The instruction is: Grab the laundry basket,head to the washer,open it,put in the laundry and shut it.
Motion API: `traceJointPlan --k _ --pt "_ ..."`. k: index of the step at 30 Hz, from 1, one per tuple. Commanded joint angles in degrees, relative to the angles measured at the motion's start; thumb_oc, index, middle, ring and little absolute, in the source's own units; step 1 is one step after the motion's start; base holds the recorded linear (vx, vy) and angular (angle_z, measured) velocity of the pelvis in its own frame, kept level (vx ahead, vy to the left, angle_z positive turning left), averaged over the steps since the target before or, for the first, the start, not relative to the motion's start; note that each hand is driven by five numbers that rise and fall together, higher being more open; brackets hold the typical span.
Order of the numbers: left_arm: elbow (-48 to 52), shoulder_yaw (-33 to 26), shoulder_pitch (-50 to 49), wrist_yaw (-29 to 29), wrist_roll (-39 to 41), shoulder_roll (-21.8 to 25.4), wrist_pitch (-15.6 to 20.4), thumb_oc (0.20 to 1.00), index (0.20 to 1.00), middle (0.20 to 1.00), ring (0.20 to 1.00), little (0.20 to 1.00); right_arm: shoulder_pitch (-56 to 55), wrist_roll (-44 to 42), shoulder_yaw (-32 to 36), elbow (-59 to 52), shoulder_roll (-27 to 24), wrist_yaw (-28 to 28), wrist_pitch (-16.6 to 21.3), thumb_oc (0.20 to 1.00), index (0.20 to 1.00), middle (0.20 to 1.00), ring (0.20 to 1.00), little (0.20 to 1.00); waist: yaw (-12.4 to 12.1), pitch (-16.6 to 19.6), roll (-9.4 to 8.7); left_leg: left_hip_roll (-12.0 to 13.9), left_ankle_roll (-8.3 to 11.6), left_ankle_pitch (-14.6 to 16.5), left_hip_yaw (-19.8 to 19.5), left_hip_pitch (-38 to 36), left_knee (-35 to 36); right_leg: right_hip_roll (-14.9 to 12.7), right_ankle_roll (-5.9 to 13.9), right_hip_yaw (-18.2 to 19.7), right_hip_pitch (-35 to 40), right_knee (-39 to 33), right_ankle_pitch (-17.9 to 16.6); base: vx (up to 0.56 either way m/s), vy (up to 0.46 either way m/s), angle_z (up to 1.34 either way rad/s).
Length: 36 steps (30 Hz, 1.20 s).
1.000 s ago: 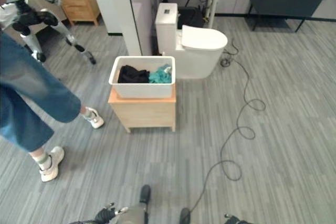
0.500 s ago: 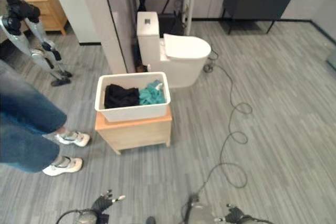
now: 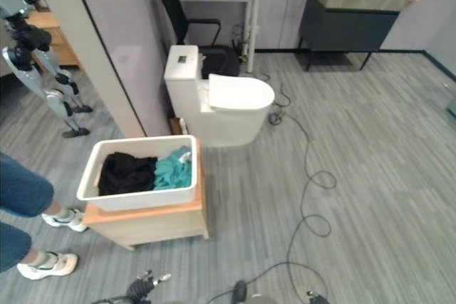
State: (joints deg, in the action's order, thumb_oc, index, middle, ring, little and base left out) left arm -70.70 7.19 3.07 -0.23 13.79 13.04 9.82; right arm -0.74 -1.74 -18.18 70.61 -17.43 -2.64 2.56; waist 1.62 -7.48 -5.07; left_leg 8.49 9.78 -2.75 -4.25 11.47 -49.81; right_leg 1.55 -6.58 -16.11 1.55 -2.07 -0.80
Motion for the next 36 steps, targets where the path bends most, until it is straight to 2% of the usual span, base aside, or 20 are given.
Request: traceJointPlan --k 1,2,3,4,5,6,7,11,12,14,17,19,22,24,25,26,28,29,32,36 --pt "2.03 2.36 -0.76 1.05 2.14 1.56 1.40 1.000 1.000 1.000 1.000 1.000 -0.57 -2.76 0.37 -0.79 -1.90 0.77 1.39 1.000 1.000 1.000 1.000 1.000 0.61 -1.23 -0.38 3.55 -4.91 2.68 9.45 -8.23 17.24 -5.65 8.39 4.19 -2.49 4.00 2.44 0.21 0.049 -0.15" --pt "2.98 2.47 -0.68 1.55 2.65 1.54 1.71 1.000 1.000 1.000 1.000 1.000 -0.91 -2.94 0.78 -1.19 -2.26 1.08 1.76 1.000 1.000 1.000 1.000 1.000 0.69 -1.04 -0.28 6.41 -4.28 3.45 11.82 -7.61 26.92 -6.23 9.22 3.90 -1.96 4.06 3.59 0.21 0.048 -0.14" --pt "2.99 2.48 -0.71 1.55 2.65 1.52 1.70 1.000 1.000 1.000 1.000 1.000 -0.94 -2.94 0.78 -1.20 -2.28 1.07 1.76 1.000 1.000 1.000 1.000 1.000 0.55 -1.16 -0.32 6.36 -4.26 3.35 12.02 -8.03 27.26 -6.26 9.22 4.04 -1.82 4.09 3.64 0.19 0.084 0.04" --pt "3.41 2.57 -0.68 1.80 2.85 1.56 1.85 1.000 1.000 1.000 1.000 1.000 -1.17 -2.96 1.13 -1.85 -2.58 1.25 1.84 1.000 1.000 1.000 1.000 1.000 0.57 -1.09 -0.18 7.20 -3.69 2.80 12.33 -8.28 32.00 -6.29 9.41 4.18 -1.58 4.24 4.15 0.07 0.037 0.05" --pt "3.41 2.57 -0.68 1.80 2.85 1.56 1.85 1.000 1.000 1.000 1.000 1.000 -1.17 -2.96 1.13 -1.85 -2.58 1.25 1.84 1.000 1.000 1.000 1.000 1.000 0.57 -1.09 -0.18 7.20 -3.69 2.80 12.33 -8.28 32.00 -6.29 9.41 4.18 -1.58 4.24 4.15 0.12 0.078 -0.07" --pt "4.26 2.63 -0.80 2.01 3.24 1.61 1.94 1.000 1.000 1.000 1.000 1.000 -1.58 -2.94 1.57 -3.00 -2.99 1.41 2.09 1.000 1.000 1.000 1.000 1.000 0.62 -1.00 0.00 7.71 -3.20 2.49 12.38 -8.58 36.22 -6.42 9.81 4.06 -1.13 4.30 4.70 0.22 0.128 -0.30" --pt "6.84 3.10 -1.17 2.31 3.78 1.62 2.26 1.000 1.000 1.000 1.000 1.000 -2.13 -2.75 2.19 -5.09 -3.89 1.90 2.32 1.000 1.000 1.000 1.000 1.000 -0.10 -0.98 0.49 7.90 -2.08 0.81 10.09 -7.06 42.67 -6.35 10.44 4.34 0.58 3.71 5.76 0.28 0.169 -0.27" --pt "10.63 4.01 -1.94 3.07 4.08 1.81 2.68 1.000 1.000 1.000 1.000 1.000 -1.94 -2.63 3.20 -7.95 -5.34 2.78 2.58 1.000 1.000 1.000 1.000 1.000 -1.20 -0.73 1.10 7.52 -0.44 -3.15 5.33 -3.91 48.20 -6.85 11.45 4.64 3.63 2.74 7.25 0.26 0.173 0.25" --pt "11.74 4.44 -1.91 3.54 3.84 2.02 2.90 1.000 1.000 1.000 1.000 1.000 -1.38 -2.91 3.27 -8.45 -5.57 2.95 2.53 1.000 1.000 1.000 1.000 1.000 -1.61 -0.90 0.89 7.65 -0.33 -3.61 5.69 -2.15 47.45 -7.44 11.78 4.40 4.63 2.37 7.53 0.35 0.294 0.22" --pt "15.63 4.90 -2.77 3.61 3.66 2.04 2.69 1.000 1.000 1.000 1.000 1.000 -0.90 -2.78 3.93 -12.20 -6.47 3.33 2.49 1.000 1.000 1.000 1.000 1.000 -2.10 -0.40 0.93 7.51 -0.38 -2.21 8.34 -2.22 45.81 -9.26 13.02 4.77 6.61 1.53 7.30 0.33 0.334 0.02" --pt "20.79 5.58 -3.07 3.90 4.23 2.78 2.54 1.000 1.000 1.000 1.000 1.000 0.34 -2.59 5.23 -18.63 -8.55 4.02 2.15 1.000 1.000 1.000 1.000 1.000 -3.20 0.26 0.31 3.13 -2.28 2.05 6.74 -1.01 42.08 -13.42 14.94 5.44 6.47 2.45 6.07 0.24 0.300 0.02" --pt "26.26 6.09 -3.66 4.54 3.52 3.97 2.04 1.000 1.000 1.000 1.000 1.000 1.90 -2.78 7.24 -22.57 -9.98 5.40 1.62 1.000 1.000 1.000 1.000 1.000 -3.70 0.24 -0.06 0.68 -4.67 4.67 7.62 -1.27 40.42 -15.74 15.75 6.68 3.12 8.72 4.98 0.14 0.297 0.02" --pt "32.68 5.70 -4.34 5.72 3.74 4.95 1.93 1.000 1.000 1.000 1.000 1.000 5.67 -4.23 9.66 -25.55 -10.78 9.17 1.70 1.000 1.000 1.000 1.000 1.000 -4.25 -0.96 0.37 -1.43 -7.62 6.94 8.71 -2.54 40.11 -16.72 16.05 7.23 -3.24 18.27 1.97 0.10 0.244 -0.24" --pt "38.54 5.37 -5.63 5.91 3.84 5.58 1.60 1.000 1.000 1.000 1.000 1.000 6.57 -3.55 11.20 -28.98 -12.29 11.07 0.96 1.000 1.000 1.000 1.000 1.000 -3.82 -1.67 0.65 -2.58 -8.38 7.57 8.83 -4.43 41.18 -16.59 15.55 5.77 -5.98 17.00 0.34 0.13 0.114 -0.13" --pt "45.48 3.91 -7.24 6.90 4.50 6.42 1.45 1.000 1.000 1.000 1.000 1.000 8.17 -2.90 14.55 -33.00 -14.33 15.32 0.43 1.000 1.000 1.000 1.000 1.000 -3.16 -2.90 1.44 -3.40 -8.49 7.83 8.26 -5.52 42.25 -16.40 16.05 4.97 -8.51 13.00 -0.89 0.09 0.040 -0.13" --pt "45.73 3.88 -7.38 6.92 4.49 6.44 1.27 1.000 1.000 1.000 1.000 1.000 8.08 -2.86 14.58 -33.14 -14.33 15.36 0.31 1.000 1.000 1.000 1.000 1.000 -3.10 -2.96 1.53 -3.33 -8.47 7.86 8.17 -5.62 42.27 -16.32 16.04 4.84 -8.29 12.83 -0.94 0.10 0.023 0.00" --pt "52.18 2.25 -8.64 9.63 3.32 7.24 0.59 1.000 1.000 1.000 1.000 1.000 9.10 -3.29 18.86 -37.36 -14.98 21.21 -0.35 1.000 1.000 1.000 1.000 1.000 -2.13 -4.22 2.31 -3.67 -8.35 7.92 7.26 -6.46 43.24 -15.60 17.12 6.69 -10.39 10.40 -1.84 0.08 -0.011 0.21" --pt "55.92 1.42 -9.55 10.11 1.43 8.44 -0.41 1.000 1.000 1.000 1.000 1.000 7.50 -4.56 22.30 -41.50 -14.89 23.56 -0.43 1.000 1.000 1.000 1.000 1.000 -1.75 -4.66 2.27 -4.33 -8.28 8.13 6.26 -6.72 43.48 -14.51 17.12 8.93 -9.49 8.81 -0.67 0.10 -0.037 0.41" --pt "66.30 -2.78 -13.76 8.37 -1.16 9.94 -0.31 1.000 1.000 1.000 1.000 1.000 4.82 -2.83 27.27 -47.77 -15.33 24.17 -0.54 1.000 1.000 1.000 1.000 1.000 -2.29 -4.83 2.14 -5.05 -7.87 8.43 5.32 -6.45 43.74 -14.85 16.71 8.03 -8.25 7.37 -1.06 0.06 -0.090 0.77" --pt "76.76 -8.14 -17.65 7.23 -2.81 13.40 -0.30 1.000 1.000 1.000 1.000 1.000 5.15 -3.37 28.05 -49.91 -16.97 22.38 0.18 1.000 1.000 1.000 1.000 1.000 -2.94 -4.70 2.07 -3.92 -6.61 7.19 3.40 -3.53 44.66 -13.95 15.98 5.26 -7.36 3.62 -1.09 -0.01 -0.118 0.61"
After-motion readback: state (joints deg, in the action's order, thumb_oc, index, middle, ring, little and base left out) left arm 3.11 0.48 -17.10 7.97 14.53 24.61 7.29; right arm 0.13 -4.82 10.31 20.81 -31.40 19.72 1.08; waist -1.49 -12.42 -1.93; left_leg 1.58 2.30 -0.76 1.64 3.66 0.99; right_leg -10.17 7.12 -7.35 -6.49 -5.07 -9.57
